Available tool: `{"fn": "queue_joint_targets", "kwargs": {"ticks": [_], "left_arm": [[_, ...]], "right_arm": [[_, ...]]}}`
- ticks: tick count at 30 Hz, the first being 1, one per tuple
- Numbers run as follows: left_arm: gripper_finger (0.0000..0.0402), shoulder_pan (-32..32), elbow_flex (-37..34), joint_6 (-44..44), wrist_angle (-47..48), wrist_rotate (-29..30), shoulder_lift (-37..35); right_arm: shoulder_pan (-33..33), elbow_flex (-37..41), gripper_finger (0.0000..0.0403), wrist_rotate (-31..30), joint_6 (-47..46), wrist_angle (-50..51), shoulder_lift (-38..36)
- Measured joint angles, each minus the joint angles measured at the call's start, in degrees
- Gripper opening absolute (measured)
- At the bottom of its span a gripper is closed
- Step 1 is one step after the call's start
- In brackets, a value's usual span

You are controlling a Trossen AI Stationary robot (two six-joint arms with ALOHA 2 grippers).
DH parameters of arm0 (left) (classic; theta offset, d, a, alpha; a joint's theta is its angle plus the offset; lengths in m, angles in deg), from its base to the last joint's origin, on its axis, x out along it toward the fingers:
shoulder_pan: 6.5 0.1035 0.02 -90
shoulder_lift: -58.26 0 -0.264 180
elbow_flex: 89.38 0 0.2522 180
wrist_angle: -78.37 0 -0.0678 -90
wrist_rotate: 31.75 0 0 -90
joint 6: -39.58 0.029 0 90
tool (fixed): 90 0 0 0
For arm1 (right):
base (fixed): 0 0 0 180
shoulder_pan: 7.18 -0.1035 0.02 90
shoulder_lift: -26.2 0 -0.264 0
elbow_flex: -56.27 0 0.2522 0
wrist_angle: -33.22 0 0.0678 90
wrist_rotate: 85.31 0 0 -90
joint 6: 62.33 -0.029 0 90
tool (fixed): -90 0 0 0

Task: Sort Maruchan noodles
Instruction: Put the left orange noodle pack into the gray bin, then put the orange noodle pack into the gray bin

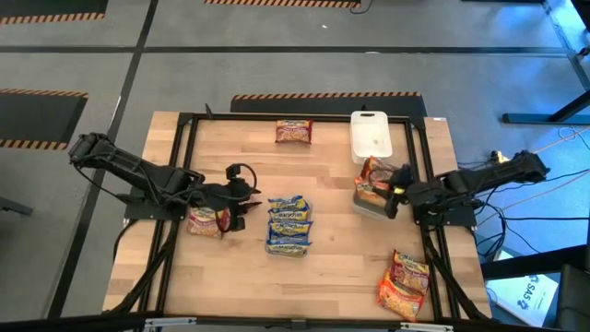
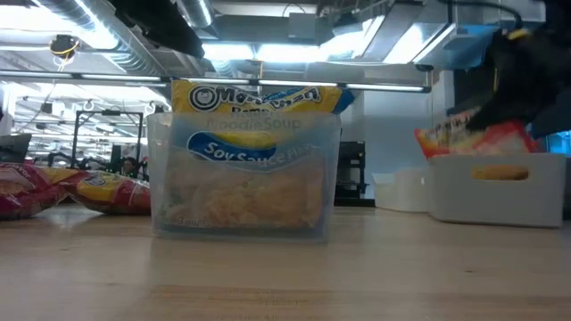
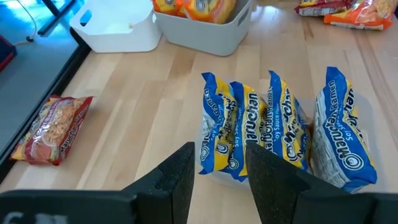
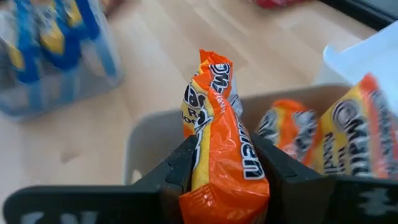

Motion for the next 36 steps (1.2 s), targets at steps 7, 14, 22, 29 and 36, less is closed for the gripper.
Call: {"fn": "queue_joint_targets", "kwargs": {"ticks": [7,14,22,29,36], "left_arm": [[0.0137,0.0,0.0,0.0,0.0,0.0,0.0],[0.0137,0.0,0.0,0.0,-0.1,0.0,0.0],[0.0137,0.0,0.0,0.0,-0.9,0.0,0.0],[0.0137,0.0,0.0,0.0,-0.9,0.1,0.0],[0.0137,0.0,0.0,0.0,-0.9,0.1,0.0]], "right_arm": [[0.0,7.7,0.0095,-1.0,2.0,-10.2,-0.1],[-0.1,9.9,0.0095,-3.4,3.0,-11.2,-0.2],[0.0,10.0,0.0115,-3.8,-0.1,-9.9,-0.1],[0.0,8.5,0.0199,-1.7,-1.2,-4.9,0.0],[0.0,3.3,0.0228,0.1,-1.4,-1.2,0.0]]}}
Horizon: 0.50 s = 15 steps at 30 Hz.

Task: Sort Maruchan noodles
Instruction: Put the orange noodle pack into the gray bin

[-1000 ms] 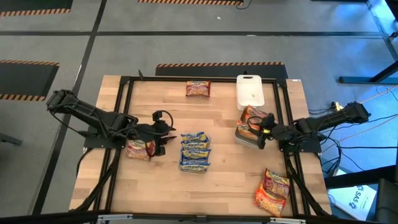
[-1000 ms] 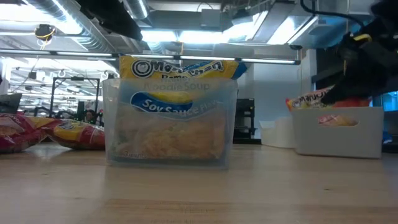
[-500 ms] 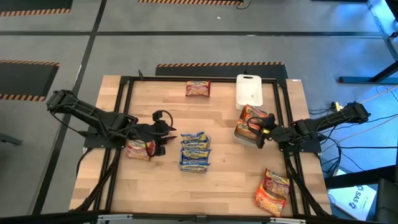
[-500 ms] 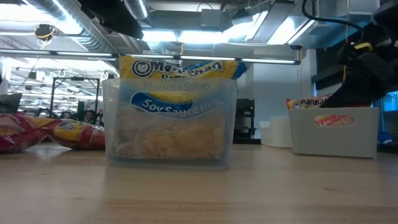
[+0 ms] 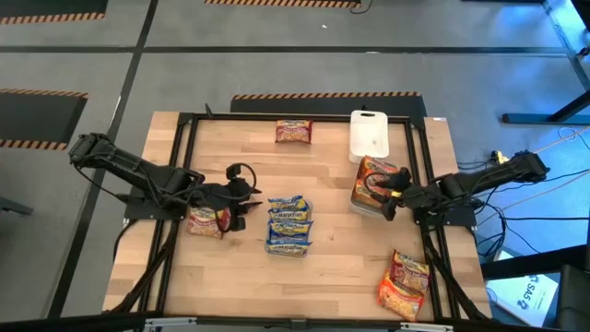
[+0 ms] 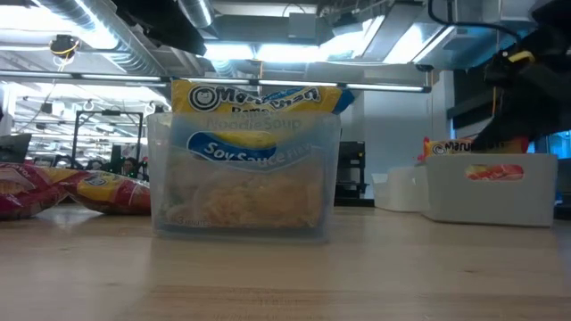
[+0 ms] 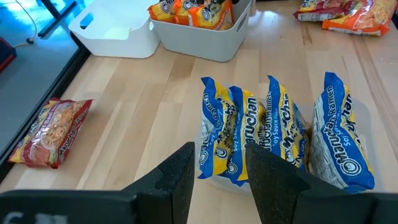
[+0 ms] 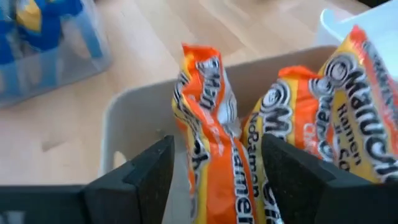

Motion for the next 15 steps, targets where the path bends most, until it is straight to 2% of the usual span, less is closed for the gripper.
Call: {"fn": "queue_joint_targets", "kwargs": {"ticks": [9,12,15], "left_arm": [[0.0137,0.0,0.0,0.0,-0.1,0.1,0.0],[0.0137,0.0,-0.7,0.0,-3.8,0.0,0.2],[0.0136,-0.2,-3.9,2.3,-10.9,-2.5,0.3]], "right_arm": [[0.0,-10.7,0.0229,8.6,0.0,4.0,0.1],[0.0,-12.4,0.0229,12.4,0.6,-1.8,1.6],[-0.1,-12.4,0.0229,17.3,3.3,-11.0,6.4]]}}
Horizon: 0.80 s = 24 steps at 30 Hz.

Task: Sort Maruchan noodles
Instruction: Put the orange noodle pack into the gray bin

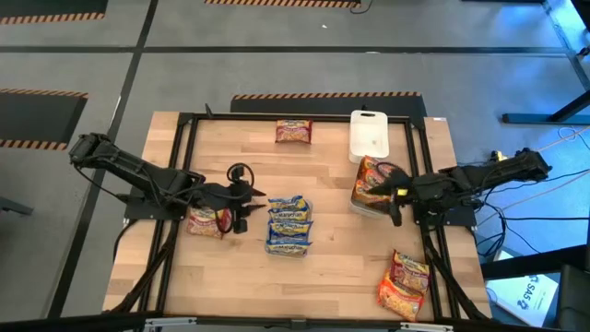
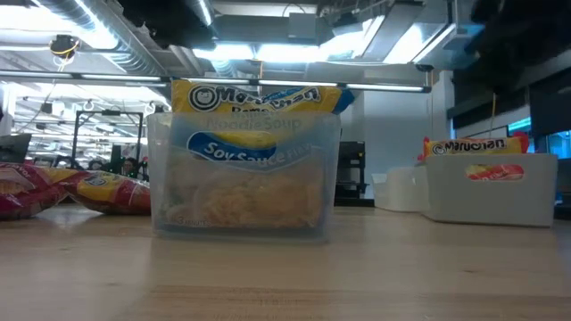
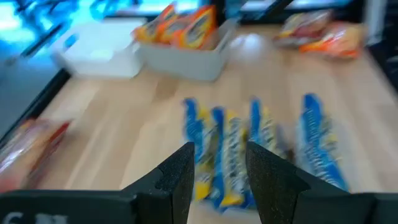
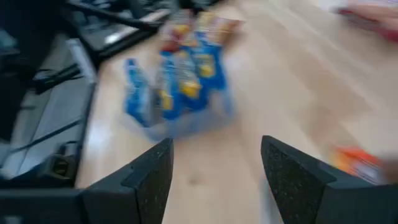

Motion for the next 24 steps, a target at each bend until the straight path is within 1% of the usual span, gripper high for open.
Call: {"fn": "queue_joint_targets", "kwargs": {"ticks": [2,4,7,9,11,13,16,19,22,24], "left_arm": [[0.0136,-0.2,-2.6,1.1,-6.5,-1.9,0.0],[0.0136,-0.3,-5.5,1.1,-12.7,-2.3,0.0],[0.0136,-0.8,-10.4,0.7,-23.4,-1.9,0.1],[0.0136,-0.9,-13.5,0.7,-32.1,-2.1,1.7],[0.0136,-1.1,-16.4,0.7,-38.2,-2.0,3.2],[0.0136,-1.4,-17.9,0.7,-44.3,-1.9,5.5],[0.0136,-3.0,-18.6,0.1,-44.9,-2.2,8.6],[0.0136,-5.2,-18.6,-1.0,-47.1,-2.5,11.7],[0.0136,-7.6,-18.5,-1.0,-51.1,-2.5,14.3],[0.0136,-8.6,-18.6,-1.0,-53.3,-2.6,15.0]], "right_arm": [[0.0,0.0,0.0229,2.8,1.6,-6.3,4.4],[0.0,-0.1,0.023,5.3,2.6,-10.3,9.2],[0.0,-2.9,0.023,7.3,2.2,-11.3,17.3],[-0.1,-6.0,0.023,9.3,2.7,-11.2,22.8],[-0.9,-10.0,0.023,11.5,3.1,-11.0,28.1],[-2.6,-14.7,0.023,12.9,4.0,-8.6,32.7],[-5.9,-22.3,0.023,13.1,4.3,-1.7,39.0],[-8.8,-29.1,0.023,12.1,1.9,5.4,44.1],[-11.3,-34.1,0.023,13.7,-3.7,11.7,47.6],[-13.0,-36.0,0.023,15.9,-10.2,15.0,48.9]]}}
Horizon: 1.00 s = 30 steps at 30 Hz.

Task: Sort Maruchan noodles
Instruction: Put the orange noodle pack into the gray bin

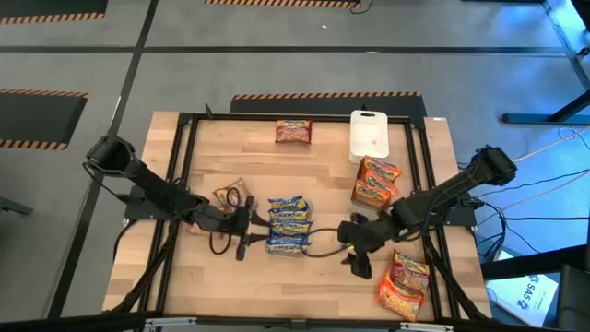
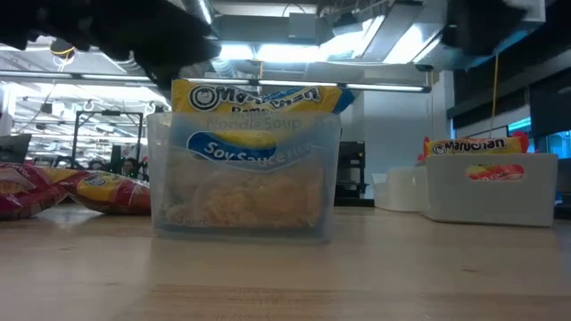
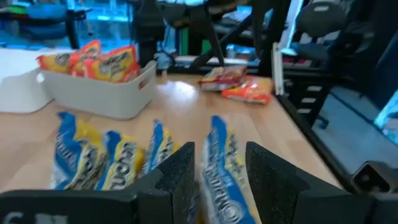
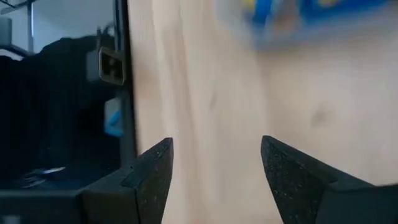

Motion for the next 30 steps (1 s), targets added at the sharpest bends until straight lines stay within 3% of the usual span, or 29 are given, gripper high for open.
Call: {"fn": "queue_joint_targets", "kwargs": {"ticks": [4,12,20,23,30], "left_arm": [[0.0136,-1.0,0.0,0.9,-0.5,0.1,0.1],[0.0137,-3.4,0.0,1.5,1.6,0.1,0.2],[0.0137,-4.3,0.1,2.9,4.4,0.1,0.2],[0.0137,-5.1,0.1,2.2,5.2,-0.1,0.2],[0.0137,-5.8,0.1,3.2,4.4,-0.4,0.1]], "right_arm": [[-4.4,-0.6,0.023,4.5,-16.0,2.6,1.0],[-16.3,1.7,0.023,6.2,-51.0,7.0,2.0],[-26.7,5.6,0.023,5.0,-82.5,3.2,2.0],[-29.4,6.7,0.023,3.9,-88.1,0.9,2.0],[-29.5,11.7,0.023,0.9,-88.6,-0.4,2.7]]}}
